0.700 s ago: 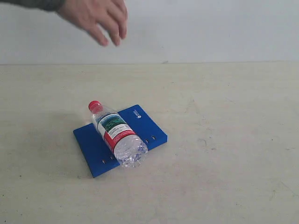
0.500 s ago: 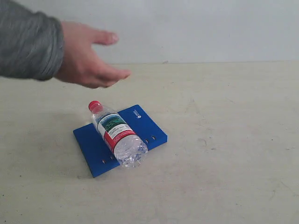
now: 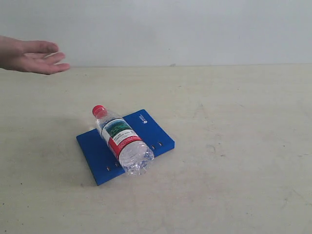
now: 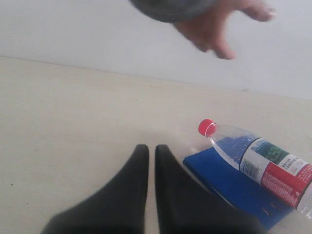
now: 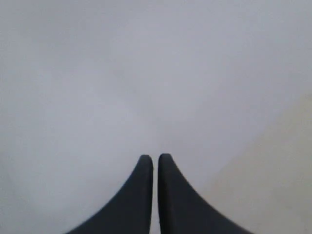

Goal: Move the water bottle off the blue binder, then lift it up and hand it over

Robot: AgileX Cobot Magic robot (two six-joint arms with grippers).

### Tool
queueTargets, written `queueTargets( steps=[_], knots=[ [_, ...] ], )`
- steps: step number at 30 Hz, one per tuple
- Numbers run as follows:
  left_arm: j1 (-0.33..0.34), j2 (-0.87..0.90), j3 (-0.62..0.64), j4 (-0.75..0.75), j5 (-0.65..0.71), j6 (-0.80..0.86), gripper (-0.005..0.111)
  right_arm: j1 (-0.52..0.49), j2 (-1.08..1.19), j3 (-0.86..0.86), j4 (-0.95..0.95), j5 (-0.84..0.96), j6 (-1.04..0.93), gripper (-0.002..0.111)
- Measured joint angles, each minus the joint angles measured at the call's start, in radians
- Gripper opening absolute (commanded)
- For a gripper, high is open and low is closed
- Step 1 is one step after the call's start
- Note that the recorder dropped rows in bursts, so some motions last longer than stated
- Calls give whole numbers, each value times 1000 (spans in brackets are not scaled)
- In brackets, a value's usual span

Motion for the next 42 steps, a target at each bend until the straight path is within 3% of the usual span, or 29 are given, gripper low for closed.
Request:
queueTargets(
  steps=[4, 7, 11, 15, 17, 19, 21, 25, 32, 35, 39, 42],
  knots=[
    [0, 0, 0, 0, 0, 0, 4, 0, 0, -8, -19, -176, 58, 0],
    [0, 0, 0, 0, -1, 0, 4, 7, 3, -83, -223, -106, 137, 0],
    [0, 0, 0, 0, -1, 0, 4, 57, 157, -280, -737, -57, 430, 0],
    [0, 0, 0, 0, -1, 0, 4, 153, 482, -455, -1383, -122, 936, 0],
    [0, 0, 0, 0, -1, 0, 4, 234, 784, -551, -1845, -298, 1225, 0],
    [0, 0, 0, 0, -1, 0, 4, 306, 1116, -642, -2156, -535, 1345, 0],
    [0, 0, 0, 0, -1, 0, 4, 355, 1368, -713, -2262, -641, 1367, 0],
    [0, 0, 0, 0, -1, 0, 4, 370, 1690, -796, -2300, -563, 1302, 0],
    [0, 0, 0, 0, -1, 0, 4, 396, 1832, -981, -2161, -490, 1194, 3],
    [0, 0, 0, 0, -1, 0, 4, 459, 1850, -1114, -2148, -453, 1198, 21],
    [0, 0, 0, 0, -1, 0, 4, 550, 1892, -1266, -2146, -337, 1200, 56],
    [0, 0, 0, 0, -1, 0, 4, 612, 1948, -1351, -2154, -215, 1207, 59]
  ],
)
